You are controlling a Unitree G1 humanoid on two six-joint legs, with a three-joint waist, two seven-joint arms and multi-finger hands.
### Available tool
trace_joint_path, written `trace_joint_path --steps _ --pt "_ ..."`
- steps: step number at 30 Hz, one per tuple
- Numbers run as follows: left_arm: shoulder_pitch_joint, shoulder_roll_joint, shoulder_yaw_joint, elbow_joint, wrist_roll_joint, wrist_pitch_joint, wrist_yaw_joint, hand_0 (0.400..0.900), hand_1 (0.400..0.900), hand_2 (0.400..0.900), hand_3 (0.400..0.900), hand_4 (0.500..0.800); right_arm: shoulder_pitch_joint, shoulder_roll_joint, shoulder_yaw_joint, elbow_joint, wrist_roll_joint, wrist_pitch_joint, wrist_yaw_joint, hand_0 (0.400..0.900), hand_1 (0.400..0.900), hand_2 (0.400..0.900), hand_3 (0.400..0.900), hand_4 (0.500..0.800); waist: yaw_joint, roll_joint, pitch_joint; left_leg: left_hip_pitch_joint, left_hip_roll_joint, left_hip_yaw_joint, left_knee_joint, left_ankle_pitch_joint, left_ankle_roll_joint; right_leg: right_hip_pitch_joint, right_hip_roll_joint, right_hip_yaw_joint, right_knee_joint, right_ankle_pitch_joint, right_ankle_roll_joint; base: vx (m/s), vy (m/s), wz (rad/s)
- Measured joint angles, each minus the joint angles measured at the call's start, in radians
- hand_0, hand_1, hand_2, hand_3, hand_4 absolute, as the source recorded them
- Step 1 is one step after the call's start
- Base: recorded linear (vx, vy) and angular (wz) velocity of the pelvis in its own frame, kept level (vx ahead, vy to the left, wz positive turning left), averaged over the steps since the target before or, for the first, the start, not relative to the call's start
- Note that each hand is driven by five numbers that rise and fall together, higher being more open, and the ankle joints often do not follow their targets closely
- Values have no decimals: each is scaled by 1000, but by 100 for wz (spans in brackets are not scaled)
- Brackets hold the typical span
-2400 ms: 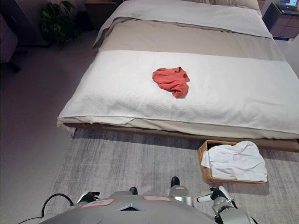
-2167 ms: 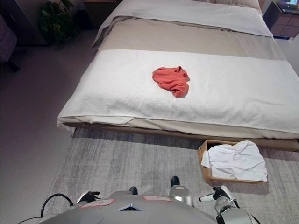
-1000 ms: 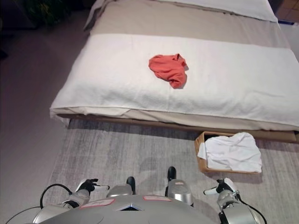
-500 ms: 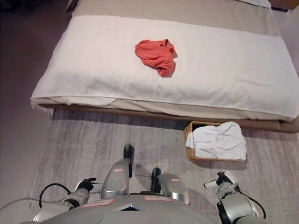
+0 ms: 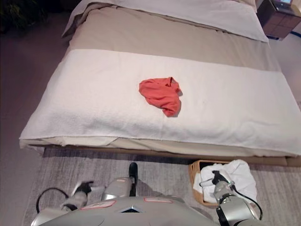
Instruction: Put the clothes on the bed into the basket.
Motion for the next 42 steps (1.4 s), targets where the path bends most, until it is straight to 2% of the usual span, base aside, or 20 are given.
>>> trace_joint_path --steps 1,2,3,5,6,7,9,10,11,12,16,24,26,27,30,31,37,42 --pt "-33 -4 -10 -10 2 -6 1 900 900 900 900 800 -8 -11 -3 -23 1 -8 -5 900 900 900 900 800 -22 46 25 50 5 -43 -13 -14 17 -35 3 -29 90 -4 -26 374 135 47" --pt "-46 -7 -12 -19 3 -4 3 900 900 900 900 800 -15 -15 -2 -22 1 -12 -11 900 900 900 900 800 -42 59 34 75 11 -52 -21 -16 20 -46 1 -42 94 -37 -40 345 68 42" --pt "-61 -11 -12 -32 4 -5 4 900 900 900 900 800 -19 -28 -4 -31 1 -13 -15 900 900 900 900 800 -44 107 57 118 28 -68 -36 -61 28 -103 -5 -70 77 -83 -66 325 6 35" --pt "-69 -12 -11 -27 4 -3 8 900 900 900 900 800 -18 -31 -3 -23 1 -11 -17 900 900 900 900 800 -75 152 90 165 37 -90 -41 -54 20 -153 -31 -120 -105 -113 -69 324 -67 47" --pt "-69 -10 -11 -25 5 -1 11 900 900 900 900 800 -7 -31 -4 -22 -4 -6 -16 900 900 900 900 800 -87 161 99 186 37 -100 -41 -73 22 -182 -32 -117 -220 -105 -56 329 -94 52" --pt "-64 -6 -9 -6 6 0 13 900 900 900 900 800 -1 -27 -2 -19 -5 -5 -15 900 900 900 900 800 -101 157 102 203 33 -120 -41 -78 15 -180 -36 -95 -369 -79 -32 283 -76 30" --pt "-52 8 -6 21 10 5 13 900 900 900 900 800 16 -17 -2 -17 -6 4 -15 900 900 900 900 800 -114 122 123 247 19 -119 -41 -88 4 -193 -54 -81 -511 5 -9 195 -64 23" --pt "-17 22 0 16 17 2 14 900 900 900 900 800 20 -10 -2 -17 -7 13 -15 900 900 900 900 800 -118 95 110 249 14 -120 -40 -109 -14 -150 -53 -108 -535 63 -14 164 -78 32" --pt "-2 38 0 9 19 1 13 900 900 900 900 800 22 -3 -3 -21 -9 14 -16 900 900 900 900 800 -119 57 100 255 0 -121 -37 -121 -53 -118 -59 -102 -537 133 -15 207 -107 36" --pt "12 33 9 11 25 7 11 900 900 900 900 800 7 -14 -4 -33 -24 17 -18 900 900 900 900 800 -120 52 123 252 14 -126 -11 -145 -114 -70 -48 -107 -596 144 -56 135 -102 29" --pt "53 -10 9 0 36 -3 4 900 900 900 900 800 10 -82 -5 -101 -51 19 -30 900 900 900 900 800 -122 53 119 266 43 -156 12 -163 -157 7 -23 -150 -667 149 -75 168 -104 20" --pt "75 -23 0 -20 42 -4 2 900 900 900 900 800 -179 -222 11 -216 -63 18 -44 900 900 900 900 800 -120 83 99 196 47 -178 -22 -144 -163 -48 -15 -166 -714 167 -75 13 -66 13" --pt "87 -24 -3 -20 42 -4 3 900 900 900 900 800 -230 -230 33 -213 -56 25 -45 900 900 900 900 800 -108 96 95 177 50 -192 -20 -139 -164 -59 -14 -176 -715 169 -78 21 -55 21" --pt "82 -24 -13 -21 42 -4 3 900 900 900 900 800 -262 -241 59 -215 -46 21 -45 900 900 900 900 800 -117 99 93 167 49 -201 -15 -137 -166 -69 -15 -189 -715 171 -79 -30 -48 20" --pt "78 -28 -32 -21 29 -6 6 900 900 900 900 800 -353 -241 124 -196 -29 22 -41 900 900 900 900 800 -88 116 99 121 51 -221 -7 -123 -171 -97 -15 -207 -714 176 -86 -50 -60 21" --pt "73 -31 -35 -21 19 -6 6 900 900 900 900 800 -384 -240 143 -193 -20 23 -38 900 900 900 900 800 -91 121 103 106 50 -226 -3 -119 -173 -111 -15 -216 -714 179 -90 -60 -38 13" --pt "48 -55 -39 -21 -34 -15 10 900 900 900 900 800 -592 -228 201 -141 12 20 -36 900 900 900 900 800 -60 155 174 -6 49 -262 30 -105 -191 -193 -15 -249 -711 199 -102 -59 -39 16" --pt "34 -55 -38 -20 -76 -25 23 900 900 900 900 800 -720 -227 201 -126 74 22 -38 900 900 900 900 800 -29 154 266 -84 53 -293 41 -88 -209 -255 -12 -279 -697 205 -111 -42 -40 20"
